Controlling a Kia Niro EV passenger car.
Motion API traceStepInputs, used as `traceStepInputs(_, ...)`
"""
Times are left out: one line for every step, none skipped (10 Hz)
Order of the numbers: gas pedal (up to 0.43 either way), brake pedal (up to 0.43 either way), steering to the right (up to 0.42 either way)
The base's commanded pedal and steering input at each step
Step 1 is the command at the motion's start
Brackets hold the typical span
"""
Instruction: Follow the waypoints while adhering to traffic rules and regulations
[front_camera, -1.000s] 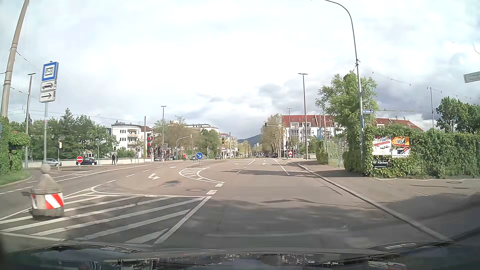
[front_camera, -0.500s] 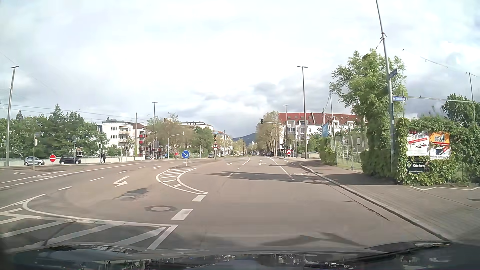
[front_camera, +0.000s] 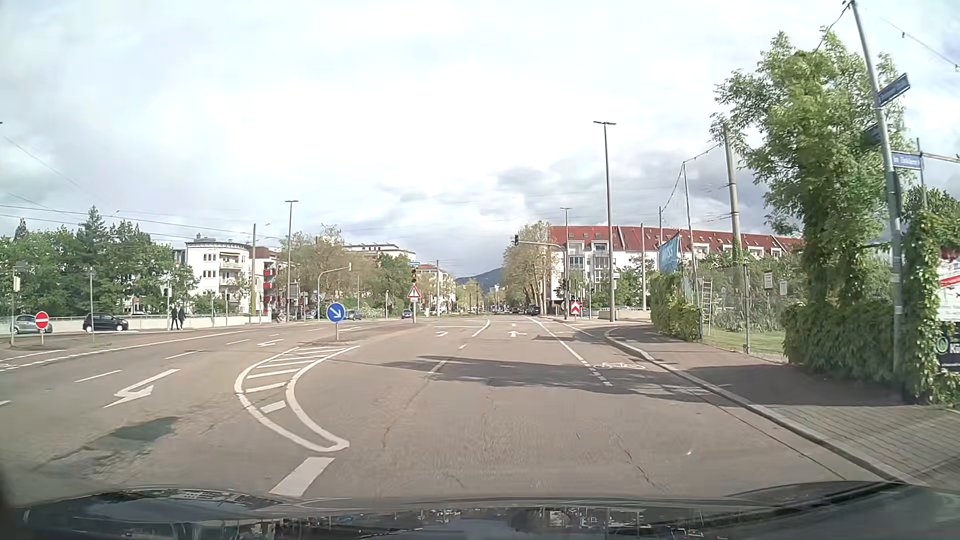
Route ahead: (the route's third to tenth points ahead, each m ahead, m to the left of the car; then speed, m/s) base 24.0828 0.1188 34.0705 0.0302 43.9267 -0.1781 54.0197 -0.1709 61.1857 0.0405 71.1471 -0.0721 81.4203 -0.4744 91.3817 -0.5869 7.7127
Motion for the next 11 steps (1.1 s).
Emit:
traceStepInputs(0.087, 0.000, 0.015)
traceStepInputs(0.087, 0.000, 0.014)
traceStepInputs(0.087, 0.000, 0.014)
traceStepInputs(0.087, 0.000, 0.014)
traceStepInputs(0.087, 0.000, 0.013)
traceStepInputs(0.087, 0.000, 0.013)
traceStepInputs(0.087, 0.000, 0.013)
traceStepInputs(0.087, 0.000, 0.013)
traceStepInputs(0.087, 0.000, 0.013)
traceStepInputs(0.087, 0.000, 0.013)
traceStepInputs(0.087, 0.000, 0.013)
